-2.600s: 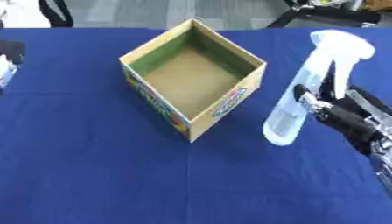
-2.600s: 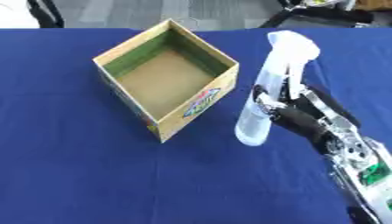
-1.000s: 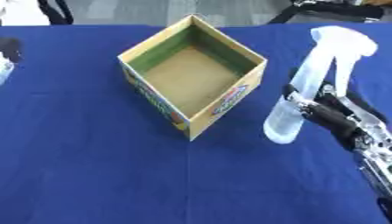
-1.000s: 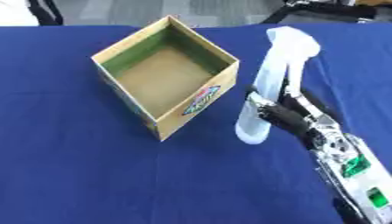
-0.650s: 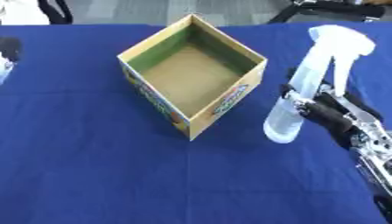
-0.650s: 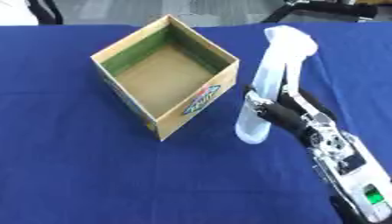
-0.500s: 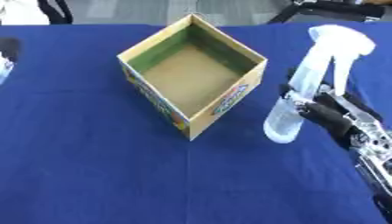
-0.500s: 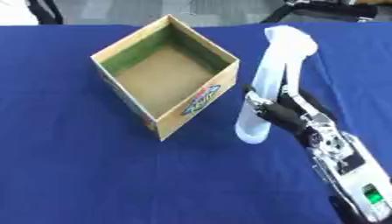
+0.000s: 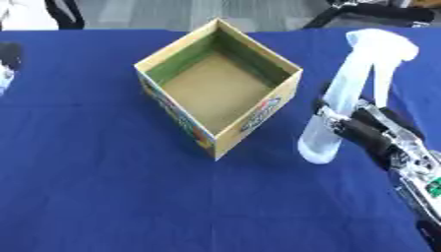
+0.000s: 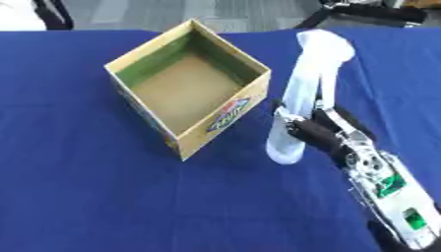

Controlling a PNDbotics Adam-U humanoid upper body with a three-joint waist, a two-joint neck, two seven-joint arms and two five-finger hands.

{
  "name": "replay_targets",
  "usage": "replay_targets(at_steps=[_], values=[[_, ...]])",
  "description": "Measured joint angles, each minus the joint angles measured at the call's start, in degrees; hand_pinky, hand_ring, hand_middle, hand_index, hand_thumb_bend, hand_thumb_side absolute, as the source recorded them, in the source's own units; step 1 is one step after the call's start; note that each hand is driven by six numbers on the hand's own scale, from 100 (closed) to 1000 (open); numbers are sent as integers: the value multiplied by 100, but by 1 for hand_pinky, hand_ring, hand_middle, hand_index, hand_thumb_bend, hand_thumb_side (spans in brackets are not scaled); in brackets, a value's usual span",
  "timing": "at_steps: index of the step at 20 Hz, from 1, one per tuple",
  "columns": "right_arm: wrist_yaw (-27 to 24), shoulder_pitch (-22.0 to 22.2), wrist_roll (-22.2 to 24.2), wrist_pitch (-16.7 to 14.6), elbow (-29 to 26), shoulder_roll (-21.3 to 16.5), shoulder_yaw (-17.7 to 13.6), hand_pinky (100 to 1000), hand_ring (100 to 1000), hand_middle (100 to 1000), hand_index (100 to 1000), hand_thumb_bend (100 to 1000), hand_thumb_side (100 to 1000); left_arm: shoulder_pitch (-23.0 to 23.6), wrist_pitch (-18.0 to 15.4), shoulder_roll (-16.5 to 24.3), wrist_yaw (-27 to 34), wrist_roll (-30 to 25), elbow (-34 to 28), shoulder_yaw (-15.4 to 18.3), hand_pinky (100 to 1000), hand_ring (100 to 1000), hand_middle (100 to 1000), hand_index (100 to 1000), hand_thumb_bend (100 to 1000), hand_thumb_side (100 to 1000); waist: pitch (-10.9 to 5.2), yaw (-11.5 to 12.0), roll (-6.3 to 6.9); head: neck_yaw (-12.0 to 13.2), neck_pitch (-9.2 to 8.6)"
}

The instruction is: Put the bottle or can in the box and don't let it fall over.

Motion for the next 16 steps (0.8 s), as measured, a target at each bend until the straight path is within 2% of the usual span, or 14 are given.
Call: replay_targets(at_steps=[16], values=[[186,105,-105,6,230,65,32,1000,1000,1000,1000,100,410,-6,2,-1,33,-2,0,-1,1000,1000,1000,942,312,234,1,16,-5,0,-2]])
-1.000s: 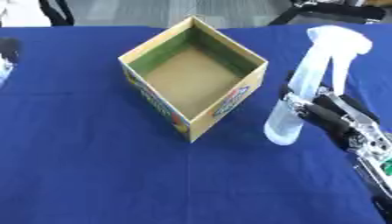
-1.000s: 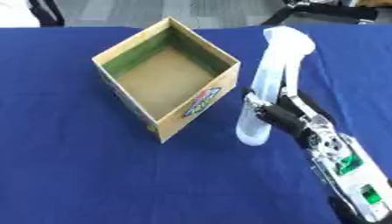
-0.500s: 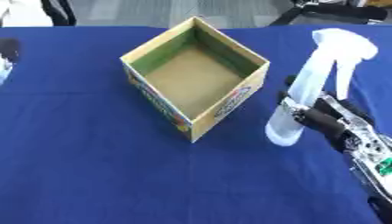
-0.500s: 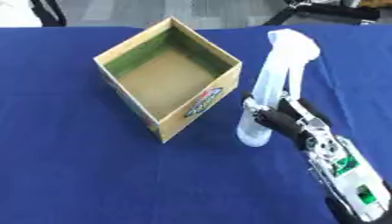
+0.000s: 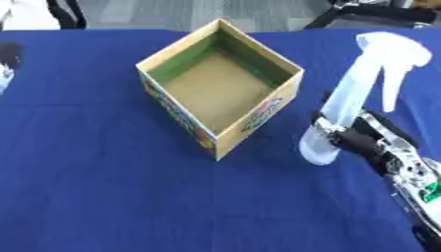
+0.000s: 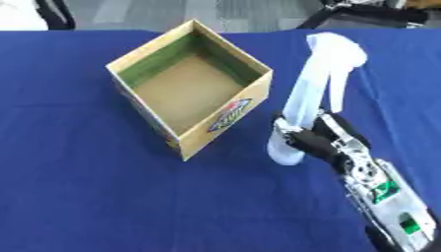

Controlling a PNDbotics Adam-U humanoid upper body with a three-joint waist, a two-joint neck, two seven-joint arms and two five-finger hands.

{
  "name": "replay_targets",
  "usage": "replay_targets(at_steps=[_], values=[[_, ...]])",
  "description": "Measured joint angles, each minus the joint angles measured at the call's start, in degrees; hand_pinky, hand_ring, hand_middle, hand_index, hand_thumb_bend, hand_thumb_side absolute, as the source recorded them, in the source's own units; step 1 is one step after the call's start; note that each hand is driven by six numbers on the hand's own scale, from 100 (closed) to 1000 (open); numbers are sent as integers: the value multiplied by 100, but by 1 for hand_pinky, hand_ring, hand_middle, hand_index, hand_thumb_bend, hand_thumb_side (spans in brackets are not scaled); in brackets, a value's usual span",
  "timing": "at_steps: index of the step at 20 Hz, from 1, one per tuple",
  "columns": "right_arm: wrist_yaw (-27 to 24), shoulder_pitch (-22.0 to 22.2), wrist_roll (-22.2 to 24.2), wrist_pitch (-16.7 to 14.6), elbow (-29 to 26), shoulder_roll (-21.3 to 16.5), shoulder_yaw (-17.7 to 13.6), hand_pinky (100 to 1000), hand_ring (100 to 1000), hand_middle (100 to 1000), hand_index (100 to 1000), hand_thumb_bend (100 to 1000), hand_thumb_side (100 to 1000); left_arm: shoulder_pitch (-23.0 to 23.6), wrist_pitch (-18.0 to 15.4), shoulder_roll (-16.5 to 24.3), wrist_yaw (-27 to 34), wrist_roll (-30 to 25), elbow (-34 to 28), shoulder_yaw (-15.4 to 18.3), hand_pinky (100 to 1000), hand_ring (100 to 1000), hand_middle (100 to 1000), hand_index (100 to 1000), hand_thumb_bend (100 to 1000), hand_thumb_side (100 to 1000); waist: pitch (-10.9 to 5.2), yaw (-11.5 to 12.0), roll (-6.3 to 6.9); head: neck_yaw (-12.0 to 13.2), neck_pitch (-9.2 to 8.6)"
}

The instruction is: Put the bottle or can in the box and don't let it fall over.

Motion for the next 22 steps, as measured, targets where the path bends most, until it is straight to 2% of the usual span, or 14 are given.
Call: replay_targets(at_steps=[16,22], values=[[34,36,-32,38,219,56,35,1000,1000,1000,1000,100,427,0,0,0,0,0,0,-29,1000,1000,1000,941,305,237,0,-18,2,0,-44],[39,6,-25,47,263,58,35,1000,1000,1000,1000,100,342,0,-1,0,0,-1,0,-30,1000,1000,1000,941,302,236,0,-27,3,0,-45]])
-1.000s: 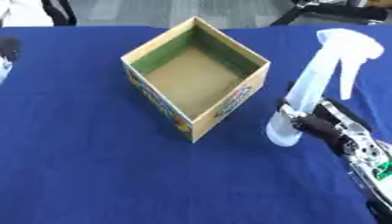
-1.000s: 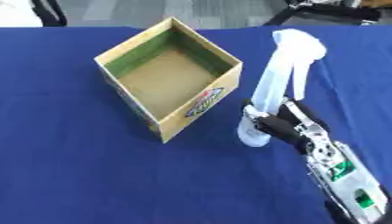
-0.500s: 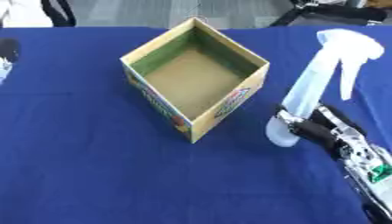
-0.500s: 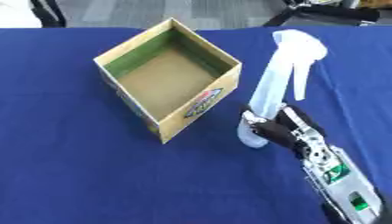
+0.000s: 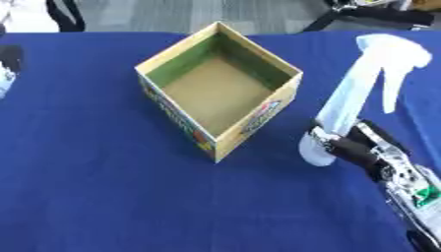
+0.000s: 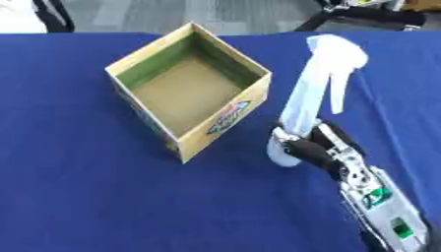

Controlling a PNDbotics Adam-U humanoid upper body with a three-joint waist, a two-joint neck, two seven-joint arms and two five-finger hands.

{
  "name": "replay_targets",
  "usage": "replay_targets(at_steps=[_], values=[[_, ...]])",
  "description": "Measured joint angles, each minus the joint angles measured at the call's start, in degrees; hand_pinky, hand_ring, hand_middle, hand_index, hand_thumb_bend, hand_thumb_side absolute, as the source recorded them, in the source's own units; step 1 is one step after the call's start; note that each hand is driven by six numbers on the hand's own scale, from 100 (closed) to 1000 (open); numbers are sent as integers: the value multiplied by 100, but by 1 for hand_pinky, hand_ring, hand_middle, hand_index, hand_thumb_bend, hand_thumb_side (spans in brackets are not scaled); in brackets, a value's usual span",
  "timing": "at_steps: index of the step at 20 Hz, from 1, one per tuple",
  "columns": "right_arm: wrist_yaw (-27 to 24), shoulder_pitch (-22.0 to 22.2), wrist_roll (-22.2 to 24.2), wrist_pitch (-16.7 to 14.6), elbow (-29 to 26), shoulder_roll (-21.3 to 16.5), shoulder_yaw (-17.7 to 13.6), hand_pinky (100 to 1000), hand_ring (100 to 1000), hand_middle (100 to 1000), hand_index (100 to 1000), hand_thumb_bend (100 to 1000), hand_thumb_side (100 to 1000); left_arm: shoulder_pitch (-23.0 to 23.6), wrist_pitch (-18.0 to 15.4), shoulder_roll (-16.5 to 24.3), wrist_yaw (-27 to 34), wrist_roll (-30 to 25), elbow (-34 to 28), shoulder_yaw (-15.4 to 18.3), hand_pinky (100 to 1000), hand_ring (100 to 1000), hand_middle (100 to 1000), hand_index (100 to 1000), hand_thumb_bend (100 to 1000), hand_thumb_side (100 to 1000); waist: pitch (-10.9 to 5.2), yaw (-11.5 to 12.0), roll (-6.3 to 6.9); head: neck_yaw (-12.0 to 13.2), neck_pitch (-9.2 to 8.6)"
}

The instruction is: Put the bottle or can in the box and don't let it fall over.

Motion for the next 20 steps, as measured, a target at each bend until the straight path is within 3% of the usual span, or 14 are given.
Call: replay_targets(at_steps=[5,8,11,18,20], values=[[-111,-12,-51,11,13,15,-1,1000,1000,1000,1000,100,295,0,-2,0,0,-8,0,-1,1000,1000,1000,939,277,240,0,-4,1,0,0],[-196,-13,-116,15,14,19,-1,1000,1000,1000,1000,100,218,0,0,0,0,-10,0,-1,1000,1000,1000,939,281,240,0,-5,1,0,0],[-257,-13,-198,24,14,40,-1,1000,1000,1000,1000,100,216,0,0,0,1,-11,0,-1,1000,1000,1000,939,281,237,0,-10,3,0,0],[-486,-16,-387,36,28,46,-2,1000,1000,1000,963,100,403,0,0,0,1,-11,0,-1,1000,1000,1000,939,281,238,1,-16,11,0,7],[-597,-19,-478,41,32,48,-2,1000,1000,1000,942,100,403,0,0,0,1,-11,0,-1,1000,1000,1000,939,280,237,1,-16,14,0,9]])
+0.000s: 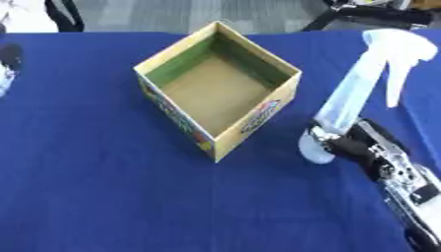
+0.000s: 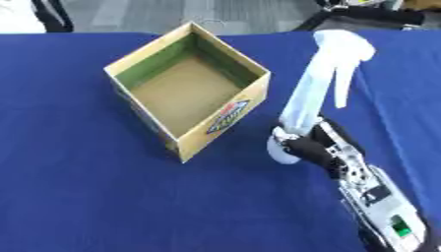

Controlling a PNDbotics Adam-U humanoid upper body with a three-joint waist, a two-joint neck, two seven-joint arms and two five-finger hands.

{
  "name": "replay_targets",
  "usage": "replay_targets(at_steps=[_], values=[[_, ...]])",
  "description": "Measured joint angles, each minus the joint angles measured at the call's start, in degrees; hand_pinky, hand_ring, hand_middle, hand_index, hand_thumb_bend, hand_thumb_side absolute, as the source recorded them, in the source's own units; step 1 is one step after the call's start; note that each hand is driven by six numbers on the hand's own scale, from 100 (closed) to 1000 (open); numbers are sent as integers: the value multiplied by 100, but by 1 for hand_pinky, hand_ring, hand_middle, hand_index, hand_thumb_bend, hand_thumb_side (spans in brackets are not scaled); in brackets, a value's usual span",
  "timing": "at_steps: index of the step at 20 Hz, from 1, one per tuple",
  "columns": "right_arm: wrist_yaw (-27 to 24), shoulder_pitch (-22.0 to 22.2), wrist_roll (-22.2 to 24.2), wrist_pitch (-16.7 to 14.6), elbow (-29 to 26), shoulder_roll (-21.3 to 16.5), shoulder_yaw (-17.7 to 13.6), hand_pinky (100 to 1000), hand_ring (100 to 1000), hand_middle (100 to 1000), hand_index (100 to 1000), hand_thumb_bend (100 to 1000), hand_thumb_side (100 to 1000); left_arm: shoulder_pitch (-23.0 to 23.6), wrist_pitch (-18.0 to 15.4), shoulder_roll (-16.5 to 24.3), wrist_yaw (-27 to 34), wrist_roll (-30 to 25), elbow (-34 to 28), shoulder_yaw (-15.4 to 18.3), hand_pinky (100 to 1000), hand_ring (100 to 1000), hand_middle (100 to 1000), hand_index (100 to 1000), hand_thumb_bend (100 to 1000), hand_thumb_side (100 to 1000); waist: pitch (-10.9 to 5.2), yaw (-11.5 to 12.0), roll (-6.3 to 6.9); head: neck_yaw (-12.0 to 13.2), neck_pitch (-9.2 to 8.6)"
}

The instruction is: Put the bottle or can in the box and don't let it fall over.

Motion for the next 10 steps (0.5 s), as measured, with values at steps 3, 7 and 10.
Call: replay_targets(at_steps=[3,7,10], values=[[-125,-9,-174,17,1,1,0,1000,1000,1000,892,100,323,0,0,0,0,0,0,0,1000,1000,1000,938,278,236,0,0,1,0,1],[-194,-20,-343,7,1,1,5,1000,1000,1000,861,100,238,0,0,0,0,0,0,0,1000,1000,1000,938,275,235,0,1,2,0,2],[-169,-16,-415,-41,1,1,6,1000,1000,1000,842,100,232,0,-1,0,0,-1,0,0,1000,1000,1000,938,274,234,6,1,4,0,8]])
